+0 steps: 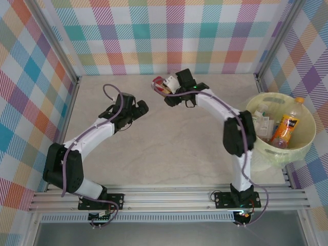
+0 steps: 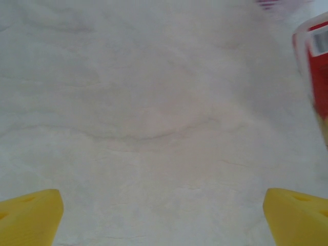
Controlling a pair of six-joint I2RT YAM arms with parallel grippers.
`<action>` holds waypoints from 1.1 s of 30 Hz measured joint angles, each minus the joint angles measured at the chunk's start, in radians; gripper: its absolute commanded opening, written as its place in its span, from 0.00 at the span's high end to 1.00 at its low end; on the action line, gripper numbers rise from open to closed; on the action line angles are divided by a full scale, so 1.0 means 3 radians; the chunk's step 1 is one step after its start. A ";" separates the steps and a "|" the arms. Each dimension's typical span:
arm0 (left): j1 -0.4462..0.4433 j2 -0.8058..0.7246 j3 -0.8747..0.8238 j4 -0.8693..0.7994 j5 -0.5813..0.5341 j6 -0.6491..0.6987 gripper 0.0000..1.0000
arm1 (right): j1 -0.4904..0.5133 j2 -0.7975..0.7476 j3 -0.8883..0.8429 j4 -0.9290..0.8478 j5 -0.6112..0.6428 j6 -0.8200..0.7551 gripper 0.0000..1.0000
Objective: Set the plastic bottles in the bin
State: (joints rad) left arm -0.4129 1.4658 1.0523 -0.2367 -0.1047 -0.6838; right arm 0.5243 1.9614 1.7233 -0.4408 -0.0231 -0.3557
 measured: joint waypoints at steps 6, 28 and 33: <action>-0.0432 -0.0205 0.0027 0.0257 0.0074 0.0328 0.00 | 0.0057 -0.1396 -0.0752 0.0211 0.0111 0.0387 0.53; -0.0673 -0.0228 0.0104 0.0385 0.0159 0.0565 0.00 | -0.0867 -0.3596 -0.1462 -0.0809 0.2008 0.1260 0.55; -0.0673 -0.0226 0.0135 0.0352 0.0158 0.0563 0.00 | -0.0896 -0.3661 -0.1563 -0.0989 0.2439 0.1273 0.54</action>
State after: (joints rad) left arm -0.6147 1.3979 1.0927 -0.1310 -0.0574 -0.5148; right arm 0.2554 0.8631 1.2545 -0.7376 0.7086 0.0261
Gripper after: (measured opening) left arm 0.997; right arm 0.602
